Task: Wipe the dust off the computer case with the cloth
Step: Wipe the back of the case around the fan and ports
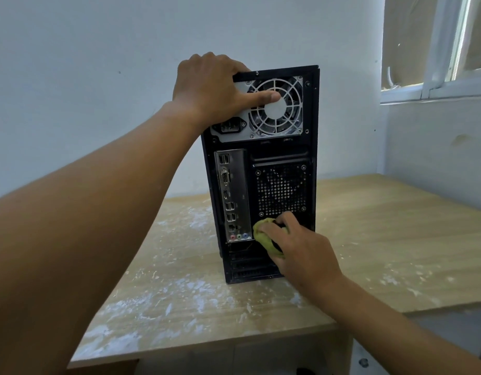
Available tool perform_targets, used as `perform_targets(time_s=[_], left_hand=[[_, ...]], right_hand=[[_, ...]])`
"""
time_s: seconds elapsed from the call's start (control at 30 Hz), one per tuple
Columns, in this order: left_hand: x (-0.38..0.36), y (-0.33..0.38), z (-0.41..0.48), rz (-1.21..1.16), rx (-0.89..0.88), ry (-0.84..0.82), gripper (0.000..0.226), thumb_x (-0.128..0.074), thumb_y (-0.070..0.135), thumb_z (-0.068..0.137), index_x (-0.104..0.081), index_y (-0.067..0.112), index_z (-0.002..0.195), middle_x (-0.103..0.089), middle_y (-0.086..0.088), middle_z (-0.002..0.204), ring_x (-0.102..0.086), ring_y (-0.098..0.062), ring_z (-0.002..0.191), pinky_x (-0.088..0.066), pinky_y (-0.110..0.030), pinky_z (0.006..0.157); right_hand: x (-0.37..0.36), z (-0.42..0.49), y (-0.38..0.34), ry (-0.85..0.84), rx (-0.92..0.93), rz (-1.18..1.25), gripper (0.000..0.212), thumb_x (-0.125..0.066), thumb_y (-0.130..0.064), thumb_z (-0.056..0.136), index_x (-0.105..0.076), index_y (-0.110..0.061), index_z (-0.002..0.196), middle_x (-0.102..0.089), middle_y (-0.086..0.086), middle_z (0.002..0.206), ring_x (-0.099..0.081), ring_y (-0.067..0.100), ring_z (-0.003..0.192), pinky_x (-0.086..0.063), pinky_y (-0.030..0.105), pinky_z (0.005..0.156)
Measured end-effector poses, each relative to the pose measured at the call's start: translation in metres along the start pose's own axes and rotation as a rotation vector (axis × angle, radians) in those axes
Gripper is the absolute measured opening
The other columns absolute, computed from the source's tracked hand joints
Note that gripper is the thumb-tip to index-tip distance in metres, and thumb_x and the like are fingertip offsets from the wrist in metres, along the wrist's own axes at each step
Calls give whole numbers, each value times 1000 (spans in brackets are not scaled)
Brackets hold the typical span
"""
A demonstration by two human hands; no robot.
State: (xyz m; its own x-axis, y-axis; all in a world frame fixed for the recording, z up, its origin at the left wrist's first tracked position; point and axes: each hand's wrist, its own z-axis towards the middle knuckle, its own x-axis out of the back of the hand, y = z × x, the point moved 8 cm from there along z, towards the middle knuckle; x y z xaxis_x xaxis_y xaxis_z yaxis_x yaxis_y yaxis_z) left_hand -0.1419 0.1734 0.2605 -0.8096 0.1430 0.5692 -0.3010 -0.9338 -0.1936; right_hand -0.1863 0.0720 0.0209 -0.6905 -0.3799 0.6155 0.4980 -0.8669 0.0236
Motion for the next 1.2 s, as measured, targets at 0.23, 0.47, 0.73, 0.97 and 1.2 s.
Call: perform_targets(time_s=[0.23, 0.47, 0.73, 0.97, 1.2], left_hand=[[-2, -3, 2, 13, 9, 8, 98, -36, 96, 62, -64, 29, 128, -69, -2, 121, -61, -29, 111, -38, -33, 81], [-1, -1, -1, 8, 28, -17, 101, -37, 97, 58, -64, 30, 127, -70, -3, 118, -61, -28, 111, -39, -33, 82], [0, 0, -2, 30, 29, -31, 94, -36, 92, 63, -63, 31, 129, -69, -2, 120, -60, -27, 113, -36, -32, 80], [0, 1, -2, 39, 13, -22, 96, -33, 92, 62, -63, 30, 128, -69, -1, 121, -61, -26, 112, -35, -32, 79], [-1, -1, -1, 8, 22, -14, 89, -40, 92, 65, -63, 32, 128, -69, 0, 119, -60, -26, 112, -36, -32, 82]], right_hand=[[3, 2, -1, -26, -3, -63, 45, -91, -21, 58, -66, -21, 96, -55, 3, 87, -50, 14, 44, -25, 20, 33], [21, -8, 27, 29, -95, -13, 34, -84, -24, 70, -65, -23, 97, -55, 1, 87, -45, 16, 40, -21, 17, 36], [22, -20, 60, -41, -425, 163, 24, -66, -39, 86, -59, -34, 107, -53, -12, 88, -52, 12, 61, -42, 26, 46], [29, -19, 49, -89, -520, 115, 26, -62, -39, 88, -53, -29, 110, -53, -9, 91, -52, 16, 64, -34, 25, 49], [7, 9, -18, -224, -407, 80, 34, -54, -40, 94, -45, -26, 123, -44, -6, 121, -45, 14, 69, -34, 22, 58]])
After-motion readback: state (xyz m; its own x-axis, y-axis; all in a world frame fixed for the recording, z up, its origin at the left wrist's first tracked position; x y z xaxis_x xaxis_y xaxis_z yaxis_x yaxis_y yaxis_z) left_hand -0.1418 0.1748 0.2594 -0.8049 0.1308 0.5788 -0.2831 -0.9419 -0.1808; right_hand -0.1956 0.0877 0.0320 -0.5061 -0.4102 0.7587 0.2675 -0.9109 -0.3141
